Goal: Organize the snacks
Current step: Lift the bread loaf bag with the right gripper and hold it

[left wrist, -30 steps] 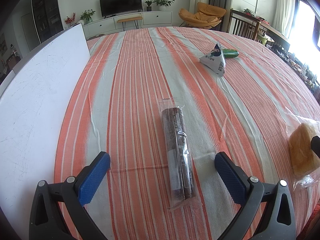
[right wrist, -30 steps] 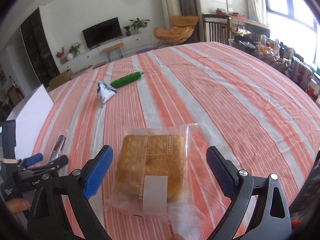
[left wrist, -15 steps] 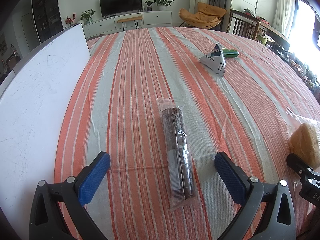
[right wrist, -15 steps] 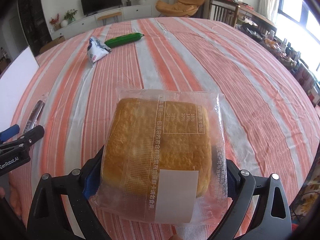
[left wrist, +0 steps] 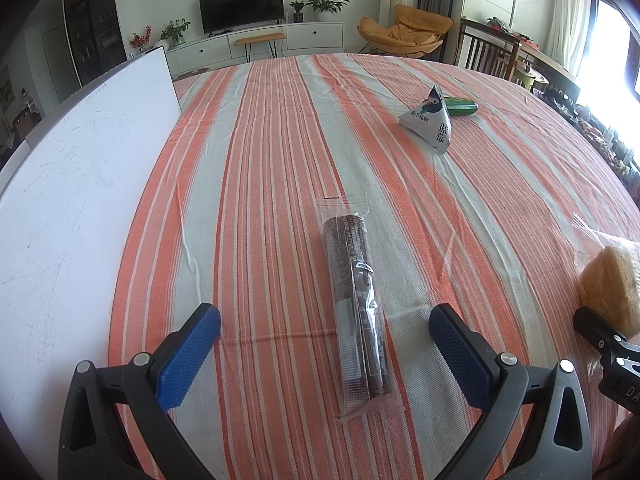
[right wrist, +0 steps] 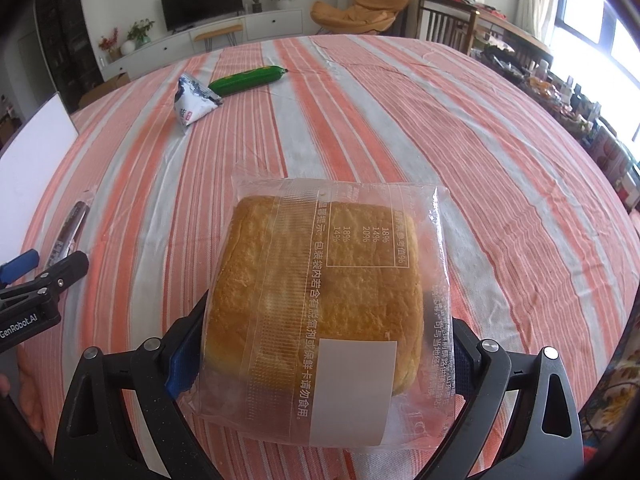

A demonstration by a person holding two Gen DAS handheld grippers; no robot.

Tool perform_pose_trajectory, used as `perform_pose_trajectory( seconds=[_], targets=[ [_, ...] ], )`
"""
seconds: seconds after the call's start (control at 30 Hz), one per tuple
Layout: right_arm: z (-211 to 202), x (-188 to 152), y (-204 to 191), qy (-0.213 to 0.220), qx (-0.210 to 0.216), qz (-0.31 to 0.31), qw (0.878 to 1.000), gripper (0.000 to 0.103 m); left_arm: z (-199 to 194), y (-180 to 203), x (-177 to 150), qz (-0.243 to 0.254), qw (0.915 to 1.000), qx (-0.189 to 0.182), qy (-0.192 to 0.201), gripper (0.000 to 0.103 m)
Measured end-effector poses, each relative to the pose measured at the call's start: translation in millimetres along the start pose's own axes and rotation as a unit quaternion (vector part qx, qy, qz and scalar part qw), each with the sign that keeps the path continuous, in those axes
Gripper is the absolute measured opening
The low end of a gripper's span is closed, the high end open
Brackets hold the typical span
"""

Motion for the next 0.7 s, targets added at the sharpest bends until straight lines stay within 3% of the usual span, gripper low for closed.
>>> perform_pose_trajectory(
  seconds=[0.7],
  targets=[
    [-1.5, -0.1, -1.3, 0.001, -0.001, 0.001, 1.000, 0.098, -0.3, 0.2, -0.2, 0.000, 1.0000, 0.000, 0.000, 0.103]
  ],
)
Point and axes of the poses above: each gripper's, at about its wrist camera, not at the fingertips, and z roughly the way its jaws point, y to its right, x to its top, the point moved 9 cm from there along z, roughly the way its jaws point, and after that the axes turned 8 degrees about -z, right-handed, at the moved point
